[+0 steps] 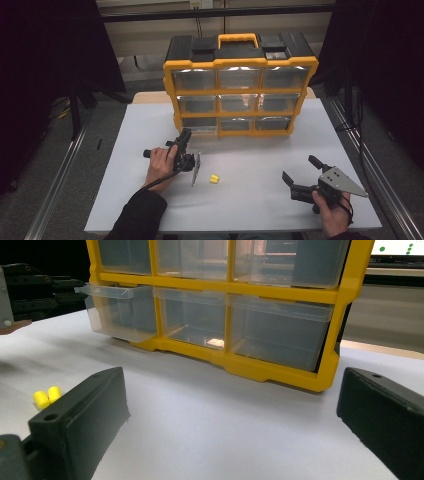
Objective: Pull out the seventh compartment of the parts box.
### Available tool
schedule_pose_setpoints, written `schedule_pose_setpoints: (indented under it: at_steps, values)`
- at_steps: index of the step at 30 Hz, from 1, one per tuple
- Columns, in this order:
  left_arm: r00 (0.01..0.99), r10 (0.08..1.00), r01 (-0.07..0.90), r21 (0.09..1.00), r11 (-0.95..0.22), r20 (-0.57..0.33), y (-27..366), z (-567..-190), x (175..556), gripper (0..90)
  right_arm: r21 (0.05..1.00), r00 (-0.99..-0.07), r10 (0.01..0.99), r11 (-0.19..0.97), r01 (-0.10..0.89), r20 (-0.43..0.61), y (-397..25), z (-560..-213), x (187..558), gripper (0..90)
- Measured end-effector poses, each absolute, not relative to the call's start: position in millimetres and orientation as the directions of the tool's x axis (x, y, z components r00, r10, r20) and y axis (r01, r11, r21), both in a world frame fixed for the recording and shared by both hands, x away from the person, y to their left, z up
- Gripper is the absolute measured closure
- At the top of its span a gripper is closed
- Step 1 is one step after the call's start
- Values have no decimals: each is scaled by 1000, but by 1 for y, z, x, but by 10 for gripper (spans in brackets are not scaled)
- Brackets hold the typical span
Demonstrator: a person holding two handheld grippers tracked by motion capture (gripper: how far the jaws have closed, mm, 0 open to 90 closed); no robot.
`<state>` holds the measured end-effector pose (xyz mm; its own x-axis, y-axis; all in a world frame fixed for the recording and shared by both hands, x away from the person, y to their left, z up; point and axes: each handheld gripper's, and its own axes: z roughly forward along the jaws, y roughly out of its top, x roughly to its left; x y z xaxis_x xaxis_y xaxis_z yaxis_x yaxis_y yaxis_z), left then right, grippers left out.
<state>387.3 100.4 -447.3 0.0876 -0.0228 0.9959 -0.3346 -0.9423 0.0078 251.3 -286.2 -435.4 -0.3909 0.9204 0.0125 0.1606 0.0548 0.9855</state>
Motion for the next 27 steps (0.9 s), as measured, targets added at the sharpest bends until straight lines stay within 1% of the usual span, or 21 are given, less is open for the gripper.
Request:
schedule_pose_setpoints:
  at_steps: [2, 4, 9, 11, 20, 23, 25, 26, 27]
  values:
    - [90, -7, -336, 23, -942, 996, 101, -448, 387, 794, 986, -391, 920, 57, 158, 10, -286, -435, 252, 0]
    - [87, -23, -336, 7, -942, 996, 101, -447, 387, 794, 985, -391, 920, 56, 160, 12, -286, -436, 252, 0]
    - [96, -18, -334, 15, -943, 995, 102, -447, 385, 794, 986, -390, 921, 56, 159, 11, -286, -436, 252, 0]
    - [88, -31, -340, 1, -940, 996, 102, -447, 383, 794, 986, -391, 920, 59, 158, 7, -286, -436, 252, 0]
    - [88, -34, -349, -1, -937, 996, 104, -448, 378, 793, 985, -391, 920, 58, 160, 10, -286, -435, 251, 0]
    - [81, -49, -352, -17, -936, 996, 104, -447, 375, 793, 985, -391, 920, 56, 161, 12, -286, -436, 252, 0]
    - [89, -30, -356, 3, -934, 996, 104, -449, 374, 793, 985, -391, 920, 59, 161, 8, -285, -436, 252, 0]
    - [82, -45, -356, -13, -934, 996, 104, -448, 373, 793, 985, -391, 920, 59, 161, 9, -285, -436, 252, 0]
    - [85, -40, -358, -6, -934, 996, 105, -448, 372, 793, 985, -391, 920, 58, 162, 10, -285, -436, 252, 0]
